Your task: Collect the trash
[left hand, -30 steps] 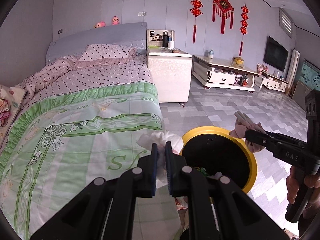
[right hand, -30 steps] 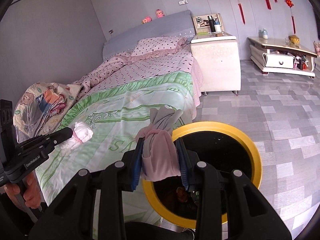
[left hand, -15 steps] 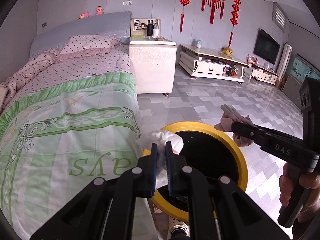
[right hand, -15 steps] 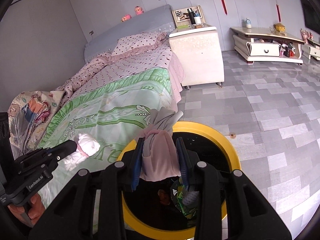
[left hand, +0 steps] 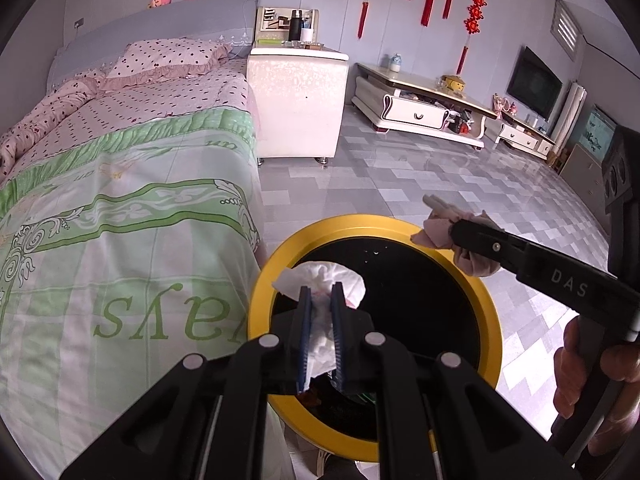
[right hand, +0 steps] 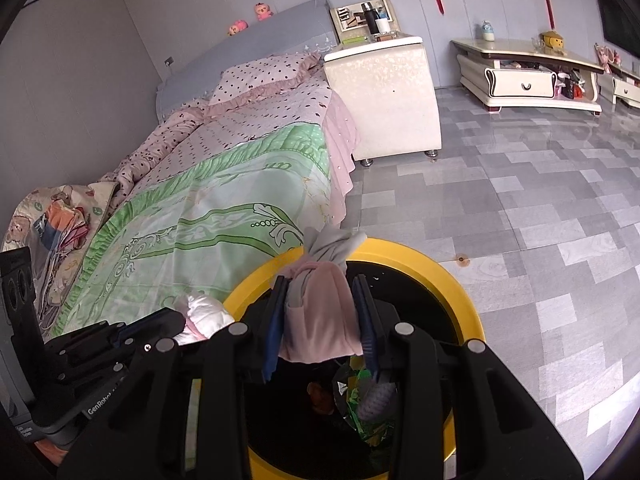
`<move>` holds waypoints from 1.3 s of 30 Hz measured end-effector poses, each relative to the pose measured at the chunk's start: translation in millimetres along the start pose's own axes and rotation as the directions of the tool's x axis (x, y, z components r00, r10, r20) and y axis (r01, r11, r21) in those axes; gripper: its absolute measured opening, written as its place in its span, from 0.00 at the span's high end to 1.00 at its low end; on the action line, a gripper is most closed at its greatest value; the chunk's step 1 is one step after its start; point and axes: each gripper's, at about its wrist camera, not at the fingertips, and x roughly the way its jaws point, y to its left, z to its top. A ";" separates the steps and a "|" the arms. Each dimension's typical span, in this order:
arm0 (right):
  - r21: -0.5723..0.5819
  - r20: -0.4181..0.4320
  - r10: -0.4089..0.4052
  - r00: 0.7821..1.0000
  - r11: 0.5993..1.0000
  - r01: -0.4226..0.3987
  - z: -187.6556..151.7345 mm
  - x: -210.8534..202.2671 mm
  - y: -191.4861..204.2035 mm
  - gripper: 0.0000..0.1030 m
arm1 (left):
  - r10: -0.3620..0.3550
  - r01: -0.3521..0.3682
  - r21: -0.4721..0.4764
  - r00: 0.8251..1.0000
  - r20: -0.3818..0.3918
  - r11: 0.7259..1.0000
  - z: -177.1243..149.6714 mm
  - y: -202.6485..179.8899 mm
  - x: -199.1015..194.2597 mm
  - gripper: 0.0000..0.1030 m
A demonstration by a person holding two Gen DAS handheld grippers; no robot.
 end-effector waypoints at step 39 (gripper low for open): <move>-0.107 -0.035 0.114 0.993 0.987 -0.117 -24.2 -4.9 120.5 0.64 | 0.146 -0.134 -0.160 0.987 0.068 0.978 -29.8 110.7 -93.2 0.71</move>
